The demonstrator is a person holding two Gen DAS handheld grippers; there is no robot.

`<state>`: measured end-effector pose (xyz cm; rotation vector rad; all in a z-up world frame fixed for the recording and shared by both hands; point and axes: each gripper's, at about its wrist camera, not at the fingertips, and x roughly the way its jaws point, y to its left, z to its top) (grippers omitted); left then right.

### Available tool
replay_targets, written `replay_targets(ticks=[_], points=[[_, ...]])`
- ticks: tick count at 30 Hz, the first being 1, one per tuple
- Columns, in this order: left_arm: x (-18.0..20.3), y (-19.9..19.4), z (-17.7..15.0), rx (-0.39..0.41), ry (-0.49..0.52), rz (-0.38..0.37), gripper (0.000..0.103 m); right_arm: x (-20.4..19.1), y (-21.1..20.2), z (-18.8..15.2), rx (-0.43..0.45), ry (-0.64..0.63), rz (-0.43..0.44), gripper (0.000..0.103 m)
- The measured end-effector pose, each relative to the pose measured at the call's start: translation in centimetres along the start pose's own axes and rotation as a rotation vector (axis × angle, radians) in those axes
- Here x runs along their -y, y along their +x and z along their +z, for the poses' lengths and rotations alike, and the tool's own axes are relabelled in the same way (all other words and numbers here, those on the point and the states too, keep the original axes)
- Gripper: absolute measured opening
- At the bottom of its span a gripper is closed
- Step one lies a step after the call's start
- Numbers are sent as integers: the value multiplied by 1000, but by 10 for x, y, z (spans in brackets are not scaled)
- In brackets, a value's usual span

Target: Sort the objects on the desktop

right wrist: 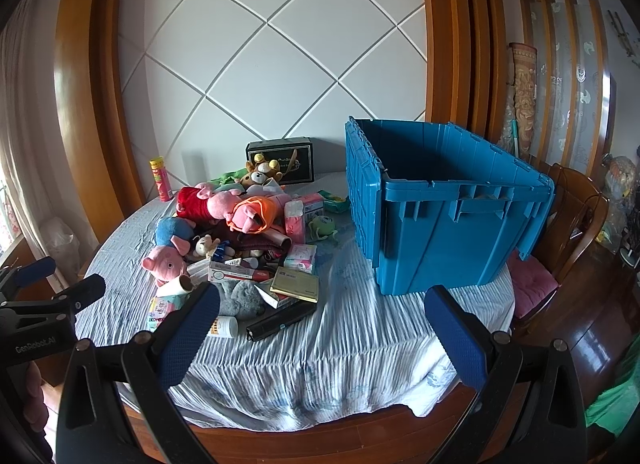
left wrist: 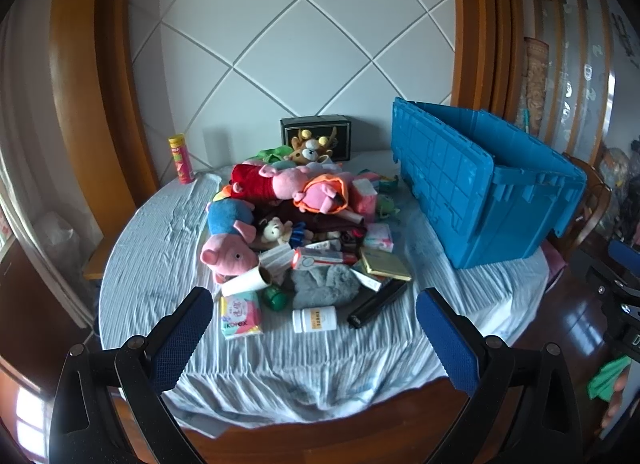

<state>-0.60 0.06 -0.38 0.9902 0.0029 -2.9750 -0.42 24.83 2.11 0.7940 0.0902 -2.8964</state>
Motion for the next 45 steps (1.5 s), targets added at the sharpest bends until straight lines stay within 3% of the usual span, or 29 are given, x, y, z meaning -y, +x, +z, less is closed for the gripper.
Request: replay_targets(ticks=[19,26,33,38,45], points=[[0,16,-3,-39,-29,26,103,5,20,0,-34,-10,34,103],[-21,33,-11,-82,-97,99,103,11,40,-3,-73,-27,79,103],[-53,63,-41,-182,-160,198,103,7,89,-17,-167,-52,172,103],[-84,93,-61,-254,-176,229,103,-15,134,-35,-258,-43,190,103],[-125,165,-80,-366,-140,162,103,-66,187,-57,-355,-36,169,103]])
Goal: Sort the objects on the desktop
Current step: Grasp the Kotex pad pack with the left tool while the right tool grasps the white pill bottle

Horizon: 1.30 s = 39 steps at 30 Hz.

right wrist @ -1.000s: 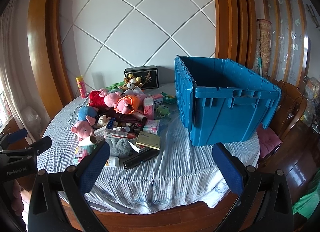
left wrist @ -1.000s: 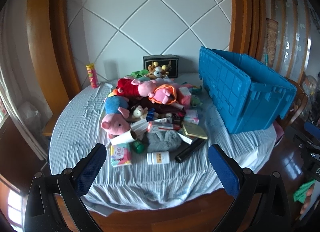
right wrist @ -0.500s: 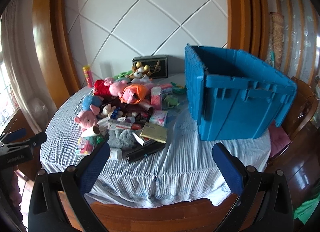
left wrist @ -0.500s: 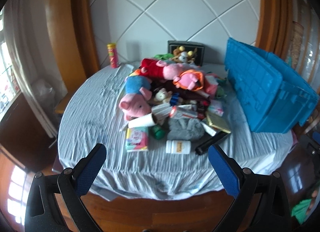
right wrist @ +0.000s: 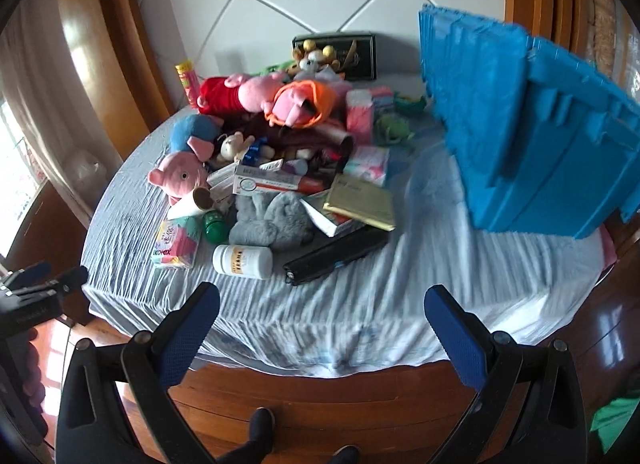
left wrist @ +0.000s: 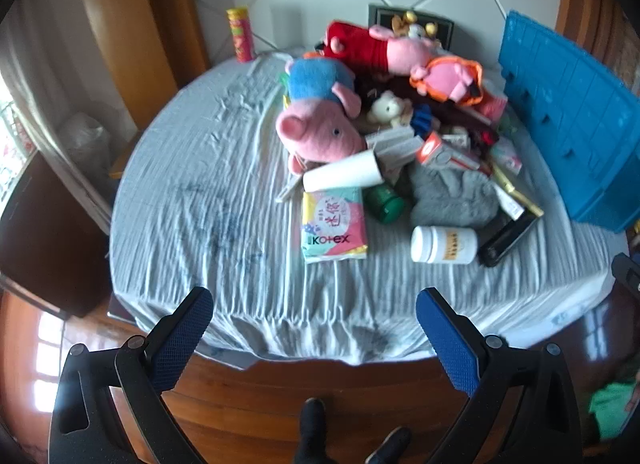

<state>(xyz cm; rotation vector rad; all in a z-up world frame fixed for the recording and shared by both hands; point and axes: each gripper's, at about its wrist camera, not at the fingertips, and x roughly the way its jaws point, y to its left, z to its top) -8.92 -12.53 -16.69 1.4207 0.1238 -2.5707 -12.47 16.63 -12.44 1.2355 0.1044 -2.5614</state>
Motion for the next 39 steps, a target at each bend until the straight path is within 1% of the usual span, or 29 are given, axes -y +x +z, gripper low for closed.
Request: replay_targets(ticks=[3,6,11,12,16,18,20,22,23,24,25,26,28,30,34,36,38,39], points=[[-8,33,9,-46,18,-43,103,-19,27,-2,-45,38,-21,103],[-6,66,20,-69,53,-79,103,-36,52,-7,-84,65,-52,103],[6,109,23,-99,51,-99,103,-56,94,-14,-119,89,-61,103],[7,116,22,-103,49,-100,103,-59,104,-15,-124,87,-60,103],[14,140,20,-110,27,-67,103,-68,137,-15,-141,74,-47,103],[17,147,20,-110,16,-76,103,-70,146,-16,-153,63,-46,103],[21,157,22,-117,0,-69,103,-71,152,-17,-160,54,-46,103],[22,171,21,-142,-8,-41,102,-71,156,-17,-164,49,-43,103],[21,174,20,-146,-15,-23,95,-72,158,-17,-168,44,-42,103],[18,177,18,-147,-23,-7,89,-73,161,-17,-170,39,-41,103],[12,179,16,-160,-36,-21,74,-75,164,-18,-172,34,-39,103],[7,181,13,-174,-50,-39,71,-77,167,-18,-173,30,-34,103],[-1,177,9,-167,-56,-39,71,-83,173,-19,-173,26,-20,103],[-5,174,4,-163,-36,-27,71,-89,180,-21,-169,26,-11,103],[-12,170,2,-166,-24,-39,71,-97,191,-23,-150,41,-9,103],[-12,169,4,-165,-9,-38,73,-100,196,-22,-150,36,-20,103],[-9,170,6,-158,5,-33,80,-103,202,-21,-150,27,-35,103],[-8,170,7,-154,13,-30,82,-105,204,-20,-149,21,-41,103]])
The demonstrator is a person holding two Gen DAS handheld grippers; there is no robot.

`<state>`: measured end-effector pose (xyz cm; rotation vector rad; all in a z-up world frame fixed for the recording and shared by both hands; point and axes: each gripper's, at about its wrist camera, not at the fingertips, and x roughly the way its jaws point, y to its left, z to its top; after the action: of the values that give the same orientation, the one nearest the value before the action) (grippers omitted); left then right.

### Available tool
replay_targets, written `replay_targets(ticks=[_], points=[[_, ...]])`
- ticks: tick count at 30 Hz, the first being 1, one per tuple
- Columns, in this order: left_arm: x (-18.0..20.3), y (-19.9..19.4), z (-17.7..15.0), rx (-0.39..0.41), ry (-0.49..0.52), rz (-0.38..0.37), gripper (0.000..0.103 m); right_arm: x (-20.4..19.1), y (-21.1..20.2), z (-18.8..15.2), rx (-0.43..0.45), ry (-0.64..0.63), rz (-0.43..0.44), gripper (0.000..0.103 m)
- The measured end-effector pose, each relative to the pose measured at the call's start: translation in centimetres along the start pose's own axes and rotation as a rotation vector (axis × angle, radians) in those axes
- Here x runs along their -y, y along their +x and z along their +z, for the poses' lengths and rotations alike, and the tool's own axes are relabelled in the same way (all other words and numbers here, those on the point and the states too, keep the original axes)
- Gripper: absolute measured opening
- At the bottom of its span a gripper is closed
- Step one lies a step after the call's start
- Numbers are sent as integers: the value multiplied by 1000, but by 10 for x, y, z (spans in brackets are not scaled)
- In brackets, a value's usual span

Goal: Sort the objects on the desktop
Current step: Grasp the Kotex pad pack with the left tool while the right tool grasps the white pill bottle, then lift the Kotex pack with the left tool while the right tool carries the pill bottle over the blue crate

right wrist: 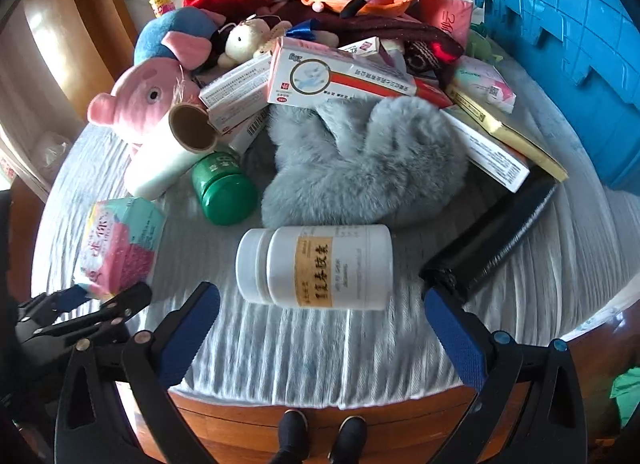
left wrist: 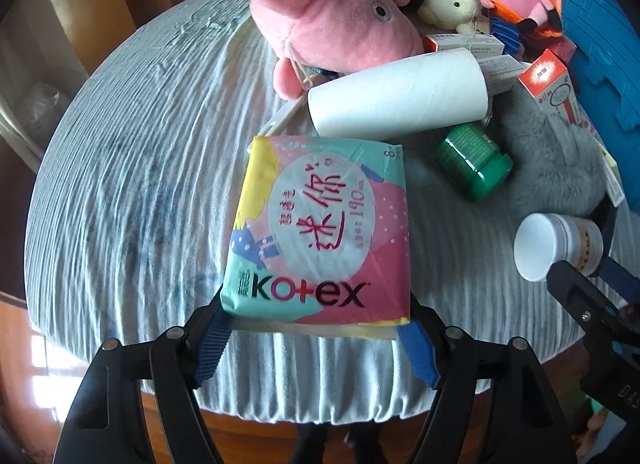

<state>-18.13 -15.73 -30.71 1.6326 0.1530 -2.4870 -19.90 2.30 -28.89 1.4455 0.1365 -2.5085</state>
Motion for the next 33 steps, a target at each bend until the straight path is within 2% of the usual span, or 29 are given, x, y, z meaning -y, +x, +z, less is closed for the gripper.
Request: replay_targets(ticks=[6,12,14,17,19,24,33], points=[[8,6,9,1,28,-5,83,-5,10,4,8,-8,-28,103],[9,8,9,10,22,-9,83,-5,17,7,21,18,5,103],[11,6,8,11,20,-22,72,-6,22,6,7,13,7,103],[11,3,2,14,22,-19,70,-5,29,3,-22,15,0,103],[12,1,-3,20,23,-7,70,-5,30,2,-27,12,4,84],[13,-10,6,36,9,6,70,-10,27,0,-30,-34,18,83],[14,-49,11,85,-23,20,70,-16,-1,10,23,-96,37,82]])
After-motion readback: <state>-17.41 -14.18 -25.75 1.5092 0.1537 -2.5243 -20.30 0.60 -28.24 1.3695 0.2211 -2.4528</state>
